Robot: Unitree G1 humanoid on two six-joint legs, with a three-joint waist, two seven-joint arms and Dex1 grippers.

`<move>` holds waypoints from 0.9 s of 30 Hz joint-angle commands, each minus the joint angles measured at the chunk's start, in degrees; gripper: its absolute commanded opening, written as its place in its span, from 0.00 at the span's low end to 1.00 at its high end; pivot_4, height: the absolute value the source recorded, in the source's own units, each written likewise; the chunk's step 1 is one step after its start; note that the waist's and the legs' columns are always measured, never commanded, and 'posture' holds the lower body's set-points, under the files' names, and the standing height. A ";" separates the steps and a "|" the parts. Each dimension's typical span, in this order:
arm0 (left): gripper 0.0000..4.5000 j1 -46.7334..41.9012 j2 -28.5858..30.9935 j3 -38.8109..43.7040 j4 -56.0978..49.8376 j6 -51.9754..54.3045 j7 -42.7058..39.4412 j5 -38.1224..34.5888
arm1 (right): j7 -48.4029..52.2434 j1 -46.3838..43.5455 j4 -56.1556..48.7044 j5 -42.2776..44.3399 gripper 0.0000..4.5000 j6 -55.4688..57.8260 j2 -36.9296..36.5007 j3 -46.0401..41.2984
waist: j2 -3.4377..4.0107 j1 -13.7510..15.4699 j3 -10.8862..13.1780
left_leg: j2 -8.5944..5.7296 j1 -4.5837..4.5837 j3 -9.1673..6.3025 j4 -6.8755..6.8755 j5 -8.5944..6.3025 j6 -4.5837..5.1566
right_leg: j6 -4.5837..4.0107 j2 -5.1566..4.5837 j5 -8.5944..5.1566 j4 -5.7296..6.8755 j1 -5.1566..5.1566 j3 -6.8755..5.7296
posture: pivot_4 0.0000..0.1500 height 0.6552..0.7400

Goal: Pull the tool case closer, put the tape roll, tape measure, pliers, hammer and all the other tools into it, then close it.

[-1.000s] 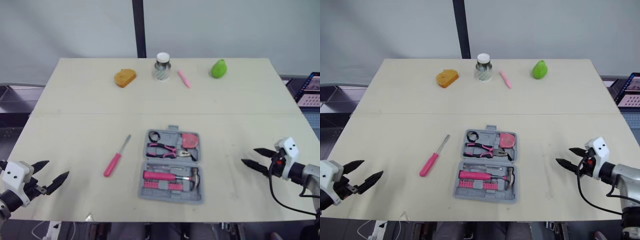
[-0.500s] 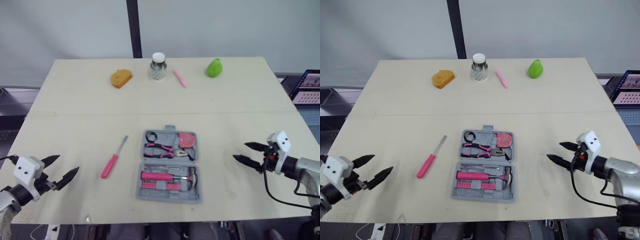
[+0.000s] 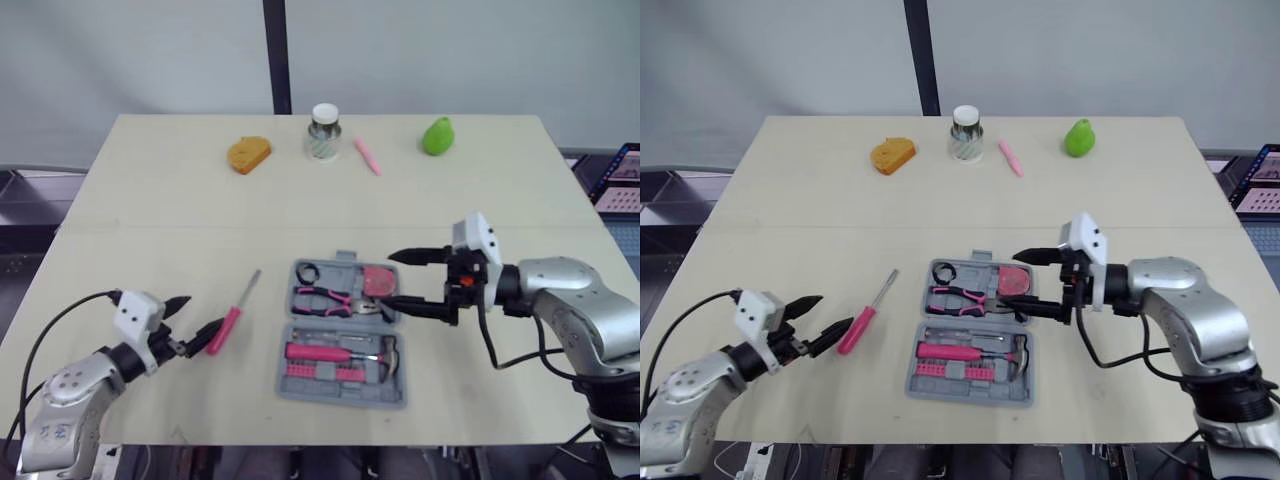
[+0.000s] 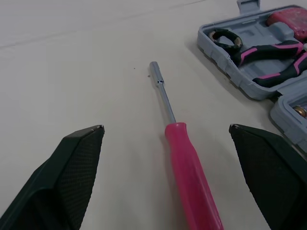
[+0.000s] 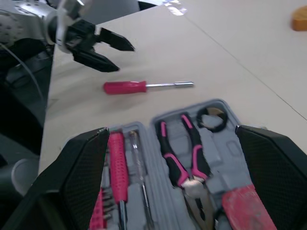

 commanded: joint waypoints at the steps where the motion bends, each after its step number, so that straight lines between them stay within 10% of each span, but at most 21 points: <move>1: 1.00 -1.08 0.75 -1.93 -2.72 3.53 1.97 1.26 | 0.18 -1.69 -3.28 1.75 0.99 0.46 0.24 0.25 | 0.00 0.11 0.00 | -0.01 0.00 0.00 0.00 0.00 0.00 | 0.00 0.00 0.00 0.00 0.00 0.00 | 1.00 1.00; 27: 1.00 -9.62 0.64 -13.25 -0.47 13.83 11.65 12.87 | -0.67 -2.92 -5.50 0.83 0.99 -0.44 1.97 1.75 | -0.02 0.12 0.00 | 0.05 -0.02 0.05 0.17 0.01 -0.01 | 0.00 0.13 0.00 0.04 -0.01 0.15 | 1.00 1.00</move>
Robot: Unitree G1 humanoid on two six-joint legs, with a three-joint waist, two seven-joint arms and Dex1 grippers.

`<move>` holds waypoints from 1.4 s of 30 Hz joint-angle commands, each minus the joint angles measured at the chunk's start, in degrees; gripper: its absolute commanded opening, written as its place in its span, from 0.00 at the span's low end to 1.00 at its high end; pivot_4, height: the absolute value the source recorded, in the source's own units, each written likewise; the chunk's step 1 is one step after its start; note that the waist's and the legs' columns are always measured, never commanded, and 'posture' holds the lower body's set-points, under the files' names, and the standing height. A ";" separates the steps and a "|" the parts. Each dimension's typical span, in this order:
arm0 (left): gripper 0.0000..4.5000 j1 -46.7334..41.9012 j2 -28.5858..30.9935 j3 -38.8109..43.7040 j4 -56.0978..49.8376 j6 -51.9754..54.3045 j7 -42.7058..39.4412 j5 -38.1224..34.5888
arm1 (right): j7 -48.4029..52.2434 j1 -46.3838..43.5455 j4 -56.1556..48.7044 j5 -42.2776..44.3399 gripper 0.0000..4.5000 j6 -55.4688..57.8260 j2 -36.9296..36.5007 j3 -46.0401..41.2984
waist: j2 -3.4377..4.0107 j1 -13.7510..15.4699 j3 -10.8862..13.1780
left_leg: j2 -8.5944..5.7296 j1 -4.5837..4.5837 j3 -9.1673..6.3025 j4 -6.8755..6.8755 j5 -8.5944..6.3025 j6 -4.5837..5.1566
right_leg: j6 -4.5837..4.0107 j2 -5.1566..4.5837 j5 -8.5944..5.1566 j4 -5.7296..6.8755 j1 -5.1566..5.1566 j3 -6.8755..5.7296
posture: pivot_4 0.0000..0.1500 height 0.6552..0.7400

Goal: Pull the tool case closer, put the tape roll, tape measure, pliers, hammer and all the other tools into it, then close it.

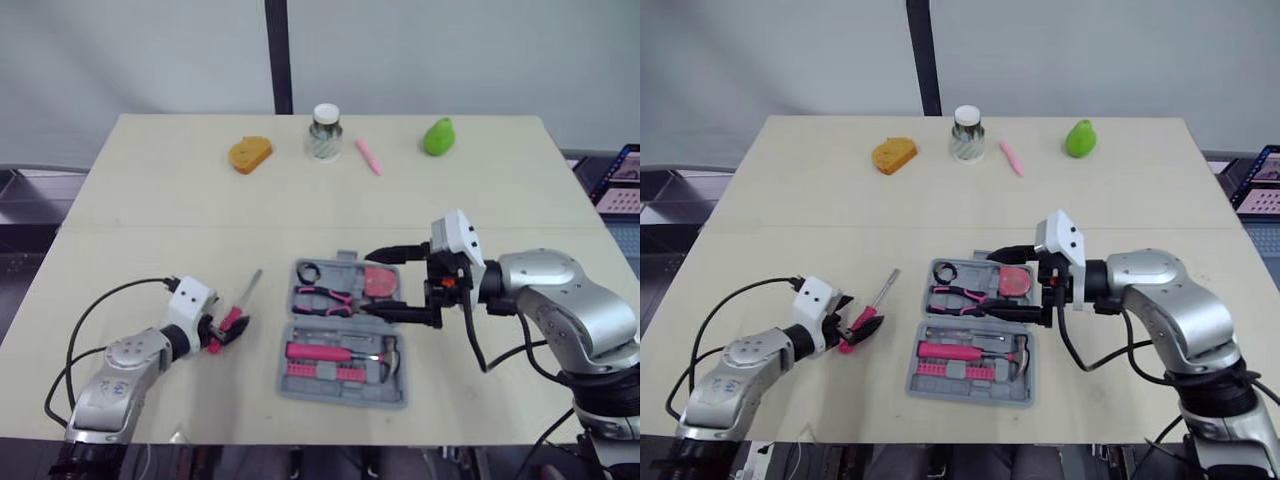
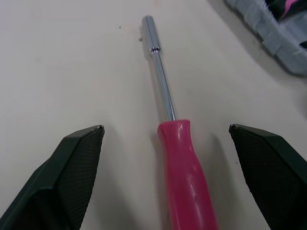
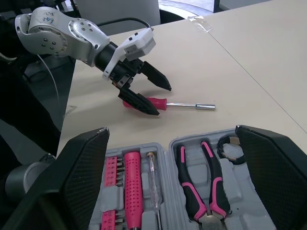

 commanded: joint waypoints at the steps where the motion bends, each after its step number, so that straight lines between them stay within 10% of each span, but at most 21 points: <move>1: 1.00 -0.24 1.14 -1.20 -0.35 -1.20 0.32 2.75 | -0.30 -0.70 -2.01 0.45 0.99 -1.20 0.22 -0.33 | 0.00 -0.06 0.00 | 0.01 0.00 0.00 -0.01 0.00 0.00 | 0.00 0.01 0.00 0.00 -0.01 0.00 | 1.00 1.00; 13: 1.00 -1.63 -0.50 -1.19 1.87 0.92 1.27 3.66 | -0.91 -0.45 -2.34 0.54 0.99 -1.48 -0.05 -0.16 | 0.00 -0.03 0.00 | 0.04 0.01 0.03 0.08 0.01 -0.02 | 0.00 0.03 0.00 0.06 -0.01 0.10 | 1.00 1.00; 23: 0.12 -1.21 -0.51 -1.03 2.48 1.49 1.11 3.33 | -0.98 0.05 -2.45 0.54 1.00 -1.58 -0.21 -0.24 | 0.00 -0.03 0.00 | 0.04 0.01 0.04 0.12 0.00 -0.02 | 0.00 0.05 0.00 0.08 -0.02 0.26 | 1.00 1.00; 33: 0.13 -0.73 1.28 -1.16 3.53 -3.60 -3.15 2.68 | -0.60 1.42 -2.22 0.88 1.00 -1.77 -1.04 -1.58 | 0.00 -0.05 0.00 | 0.04 0.02 0.07 0.12 0.00 -0.02 | 0.00 0.06 0.00 0.07 -0.03 0.29 | 1.00 1.00; 42: 0.13 -2.85 15.68 -3.12 -8.60 -9.19 -23.31 -1.49 | 7.53 12.17 -1.70 2.09 1.00 -3.91 -13.35 -11.72 | -0.10 0.18 0.06 | 0.03 -0.79 0.08 0.29 -0.03 0.00 | -0.01 0.08 0.01 0.07 -0.73 0.30 | 1.00 1.00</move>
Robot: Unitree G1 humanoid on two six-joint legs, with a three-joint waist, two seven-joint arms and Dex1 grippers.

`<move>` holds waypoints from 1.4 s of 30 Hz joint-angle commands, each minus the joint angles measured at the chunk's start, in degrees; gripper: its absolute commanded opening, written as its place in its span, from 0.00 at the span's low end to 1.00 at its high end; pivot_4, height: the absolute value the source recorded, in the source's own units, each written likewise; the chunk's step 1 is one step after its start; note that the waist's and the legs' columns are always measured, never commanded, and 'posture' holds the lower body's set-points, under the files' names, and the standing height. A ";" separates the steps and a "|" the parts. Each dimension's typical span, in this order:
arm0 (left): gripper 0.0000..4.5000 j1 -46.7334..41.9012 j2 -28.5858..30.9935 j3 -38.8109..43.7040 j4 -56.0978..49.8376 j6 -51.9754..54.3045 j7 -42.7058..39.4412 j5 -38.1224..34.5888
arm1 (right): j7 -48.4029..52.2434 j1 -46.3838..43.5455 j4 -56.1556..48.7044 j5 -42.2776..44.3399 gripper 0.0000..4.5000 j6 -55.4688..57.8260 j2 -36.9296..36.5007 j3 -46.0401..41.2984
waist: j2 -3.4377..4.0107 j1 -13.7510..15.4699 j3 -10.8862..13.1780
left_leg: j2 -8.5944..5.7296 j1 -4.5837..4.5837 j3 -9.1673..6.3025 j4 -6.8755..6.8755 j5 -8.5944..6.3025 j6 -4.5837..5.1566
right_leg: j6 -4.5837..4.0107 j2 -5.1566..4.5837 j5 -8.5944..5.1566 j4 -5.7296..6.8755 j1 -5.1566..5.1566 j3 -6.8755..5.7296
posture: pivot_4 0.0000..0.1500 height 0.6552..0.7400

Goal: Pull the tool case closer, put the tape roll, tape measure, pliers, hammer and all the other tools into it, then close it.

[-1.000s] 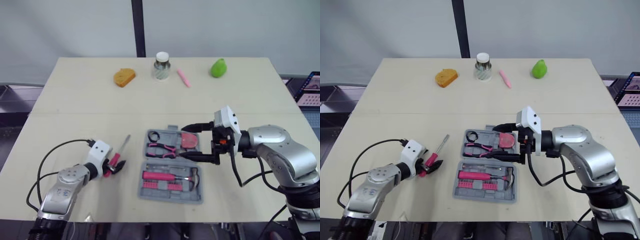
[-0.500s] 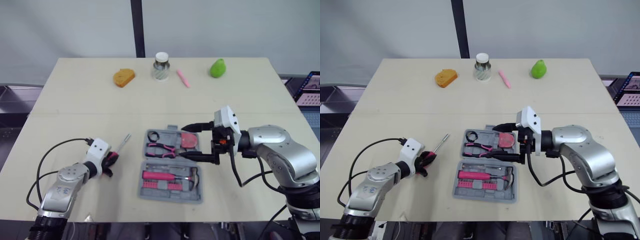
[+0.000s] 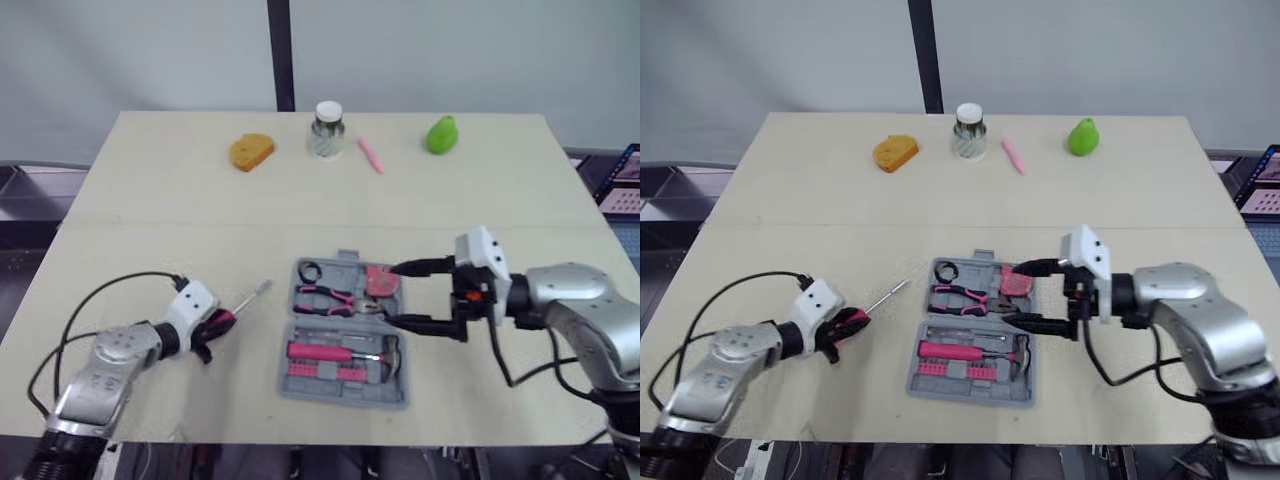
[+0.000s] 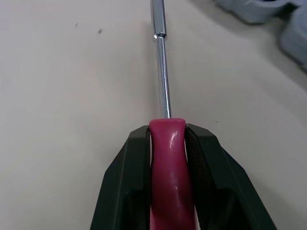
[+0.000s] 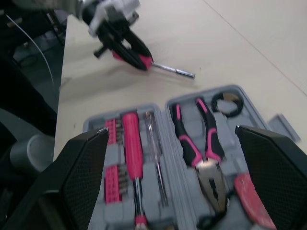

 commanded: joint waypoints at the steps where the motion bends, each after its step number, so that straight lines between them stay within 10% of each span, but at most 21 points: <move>1: 0.13 -2.06 3.55 -1.46 -7.29 -1.56 -7.58 -2.91 | 4.27 2.81 -0.71 1.11 1.00 -1.86 -4.12 -4.57 | 0.00 -0.11 0.00 | 0.00 -0.05 -0.02 0.06 0.00 0.00 | 0.00 0.01 0.00 0.01 -0.02 0.00 | 1.00 1.00; 21: 0.13 -18.67 -0.81 -26.34 -21.49 24.50 -8.95 -2.50 | 9.79 9.96 -2.85 0.96 1.00 -2.87 -12.16 -6.83 | -0.33 -0.02 0.24 | 0.39 -0.02 0.09 0.33 0.13 -0.12 | -0.17 0.65 0.16 0.06 0.01 0.71 | 1.00 1.00; 42: 0.13 -27.72 -5.78 -38.75 -20.84 29.48 -5.93 2.06 | 9.17 9.78 -3.99 1.27 1.00 -1.69 -11.48 -6.10 | -0.40 1.44 0.28 | 0.40 -0.07 0.05 0.55 0.18 -0.10 | -0.22 0.68 0.21 0.13 0.03 0.76 | 1.00 1.00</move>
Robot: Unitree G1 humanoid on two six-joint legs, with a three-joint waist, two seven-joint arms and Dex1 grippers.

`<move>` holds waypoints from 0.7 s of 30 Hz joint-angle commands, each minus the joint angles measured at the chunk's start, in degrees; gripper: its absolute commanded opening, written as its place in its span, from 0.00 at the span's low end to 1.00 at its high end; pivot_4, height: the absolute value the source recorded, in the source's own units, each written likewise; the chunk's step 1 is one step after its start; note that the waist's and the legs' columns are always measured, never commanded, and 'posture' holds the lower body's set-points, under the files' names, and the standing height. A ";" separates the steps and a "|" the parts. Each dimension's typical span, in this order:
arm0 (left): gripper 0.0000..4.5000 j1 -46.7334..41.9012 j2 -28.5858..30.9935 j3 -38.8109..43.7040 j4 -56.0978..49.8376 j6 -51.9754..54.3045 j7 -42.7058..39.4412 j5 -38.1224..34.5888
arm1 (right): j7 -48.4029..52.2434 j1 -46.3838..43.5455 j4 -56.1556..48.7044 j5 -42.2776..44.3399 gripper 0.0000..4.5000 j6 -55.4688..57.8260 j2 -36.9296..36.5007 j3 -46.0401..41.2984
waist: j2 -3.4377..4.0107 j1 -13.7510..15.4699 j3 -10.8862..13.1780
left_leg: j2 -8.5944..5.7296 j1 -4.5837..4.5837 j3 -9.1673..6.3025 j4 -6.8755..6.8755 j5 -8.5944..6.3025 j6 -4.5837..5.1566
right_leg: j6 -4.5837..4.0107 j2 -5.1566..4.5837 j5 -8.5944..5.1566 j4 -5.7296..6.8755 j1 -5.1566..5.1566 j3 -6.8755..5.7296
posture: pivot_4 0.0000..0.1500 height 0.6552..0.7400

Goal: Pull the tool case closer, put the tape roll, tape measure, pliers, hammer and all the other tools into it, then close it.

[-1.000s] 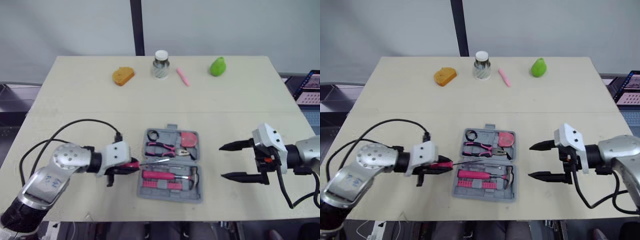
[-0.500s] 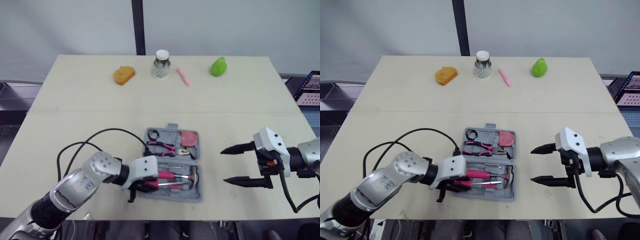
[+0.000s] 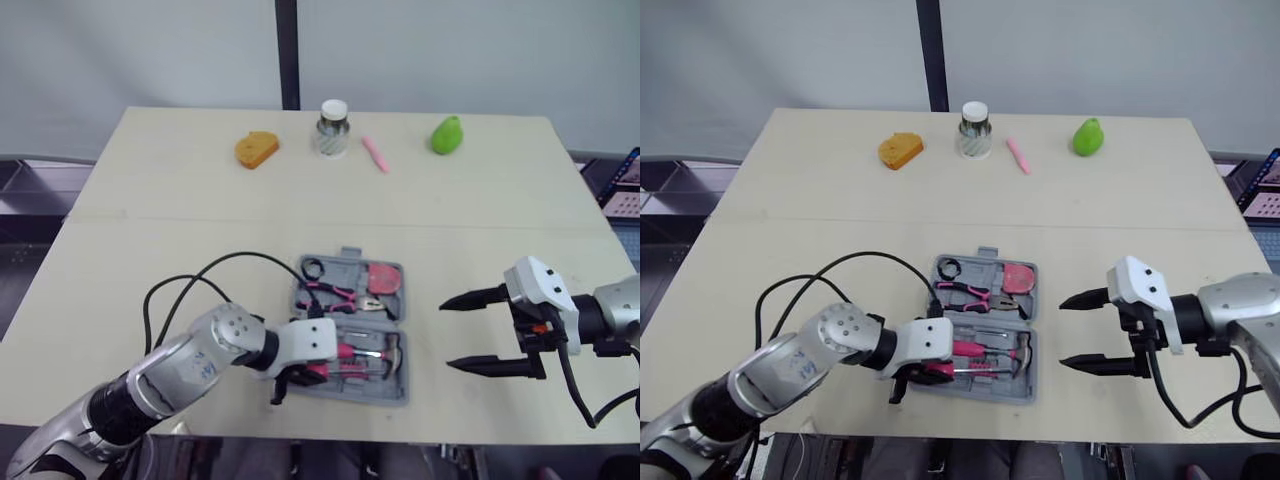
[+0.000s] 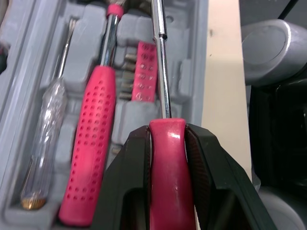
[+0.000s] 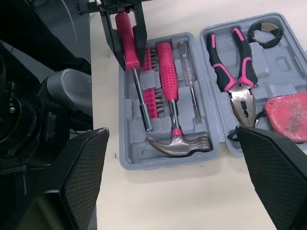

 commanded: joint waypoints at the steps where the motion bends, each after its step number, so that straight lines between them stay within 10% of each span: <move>1: 0.13 -1.97 -1.10 -1.15 -1.15 -0.99 -0.39 0.15 | 0.10 -0.08 -1.28 1.05 1.00 -0.04 -0.13 -0.29 | 0.00 0.01 0.00 | 0.00 -0.01 0.00 0.03 0.00 0.00 | 0.00 0.00 0.00 0.01 0.00 0.00 | 1.00 1.00; 21: 0.13 -3.79 -3.79 -6.07 1.90 0.72 0.93 1.75 | -0.53 0.51 -1.77 1.01 1.00 0.21 0.09 -0.31 | -0.01 -0.05 0.01 | 0.03 -0.10 -0.08 0.57 -0.02 0.02 | -0.04 0.00 0.03 0.35 0.00 0.06 | 1.00 1.00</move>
